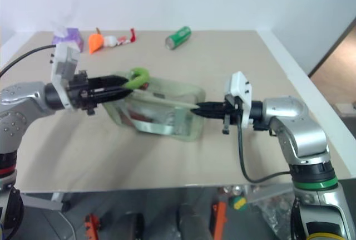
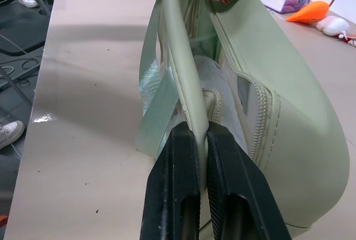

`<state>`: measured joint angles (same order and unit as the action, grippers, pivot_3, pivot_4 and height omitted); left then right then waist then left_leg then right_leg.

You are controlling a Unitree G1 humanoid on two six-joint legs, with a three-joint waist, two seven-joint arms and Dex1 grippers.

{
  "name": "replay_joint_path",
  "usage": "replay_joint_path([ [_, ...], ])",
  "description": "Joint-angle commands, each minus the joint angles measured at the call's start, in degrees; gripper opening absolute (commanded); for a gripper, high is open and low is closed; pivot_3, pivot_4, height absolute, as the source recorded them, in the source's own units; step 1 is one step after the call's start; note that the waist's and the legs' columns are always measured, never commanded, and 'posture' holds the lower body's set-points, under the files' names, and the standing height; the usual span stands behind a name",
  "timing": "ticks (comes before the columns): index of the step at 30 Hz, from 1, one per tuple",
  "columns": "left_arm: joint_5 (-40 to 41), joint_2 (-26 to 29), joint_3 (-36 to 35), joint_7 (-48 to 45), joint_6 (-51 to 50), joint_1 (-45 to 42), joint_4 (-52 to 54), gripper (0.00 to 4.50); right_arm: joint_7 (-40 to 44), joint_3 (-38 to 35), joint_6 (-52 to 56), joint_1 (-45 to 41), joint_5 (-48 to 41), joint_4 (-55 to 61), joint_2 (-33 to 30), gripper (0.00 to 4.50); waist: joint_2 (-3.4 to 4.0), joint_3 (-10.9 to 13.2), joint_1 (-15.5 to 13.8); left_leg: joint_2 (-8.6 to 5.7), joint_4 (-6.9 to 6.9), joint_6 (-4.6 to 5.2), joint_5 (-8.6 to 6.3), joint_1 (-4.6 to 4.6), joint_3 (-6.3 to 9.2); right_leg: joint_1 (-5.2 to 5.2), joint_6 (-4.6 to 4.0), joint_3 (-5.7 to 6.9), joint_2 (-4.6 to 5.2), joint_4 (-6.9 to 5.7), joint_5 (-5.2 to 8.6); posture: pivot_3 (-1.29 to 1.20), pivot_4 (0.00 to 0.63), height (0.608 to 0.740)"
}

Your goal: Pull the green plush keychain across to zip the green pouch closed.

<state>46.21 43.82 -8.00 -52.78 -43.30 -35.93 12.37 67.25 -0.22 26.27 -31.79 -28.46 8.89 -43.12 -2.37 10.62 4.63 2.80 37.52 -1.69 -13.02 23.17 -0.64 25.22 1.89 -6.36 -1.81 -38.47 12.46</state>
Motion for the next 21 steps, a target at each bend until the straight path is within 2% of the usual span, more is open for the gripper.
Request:
replay_joint_path([
  [1,2.1,1.3,-3.8,-0.2,-1.0,0.7,1.3,3.77,0.0,0.2,-0.5,-0.2,0.0,0.5,0.3,0.00,0.00,0.0,0.0,0.00,0.00,0.00,0.00,0.00,-0.01,0.00,0.00,-0.01,0.00,0.00,0.00,0.00,0.150,0.740],
  [2,2.1,1.6,-4.3,-0.3,-0.9,1.1,1.6,4.03,0.1,0.3,-0.6,-0.4,0.1,0.3,0.4,0.00,0.00,0.0,0.0,0.00,0.00,0.00,0.00,0.00,-0.01,0.00,0.00,-0.01,0.00,0.00,0.00,0.00,0.150,0.740],
  [9,8.5,3.2,-14.5,1.3,-4.1,3.8,-1.1,4.03,0.4,0.8,-0.8,-0.9,0.3,0.0,0.9,0.00,0.00,0.0,0.2,0.04,0.00,0.00,0.00,-0.01,-0.01,0.02,-0.01,0.00,-0.03,-0.03,0.00,0.00,0.150,0.740],
  [11,7.1,5.4,-16.6,0.5,-4.2,8.4,-1.6,4.03,0.5,0.8,-0.8,-0.9,0.4,0.0,1.0,0.00,0.02,0.0,0.5,0.05,-0.01,0.00,0.00,-0.05,-0.02,0.02,-0.03,0.00,-0.04,-0.05,0.01,0.00,0.150,0.740],
  [16,4.6,7.1,-16.7,-0.8,-2.7,15.7,-1.8,4.03,0.6,0.8,-0.7,-0.7,0.3,0.2,1.1,0.00,-0.05,0.0,0.4,0.06,-0.04,0.00,0.00,-0.06,0.01,0.02,-0.12,0.05,-0.02,-0.07,0.07,0.00,0.150,0.740],
  [21,2.3,4.4,-12.9,-0.4,-0.5,17.5,-1.9,4.03,0.4,0.7,-0.6,-0.6,0.3,0.4,1.3,0.00,-0.07,0.0,0.3,0.05,0.00,0.00,0.01,-0.09,-0.05,0.01,-0.15,0.01,0.00,-0.07,0.06,0.00,0.150,0.740],
])
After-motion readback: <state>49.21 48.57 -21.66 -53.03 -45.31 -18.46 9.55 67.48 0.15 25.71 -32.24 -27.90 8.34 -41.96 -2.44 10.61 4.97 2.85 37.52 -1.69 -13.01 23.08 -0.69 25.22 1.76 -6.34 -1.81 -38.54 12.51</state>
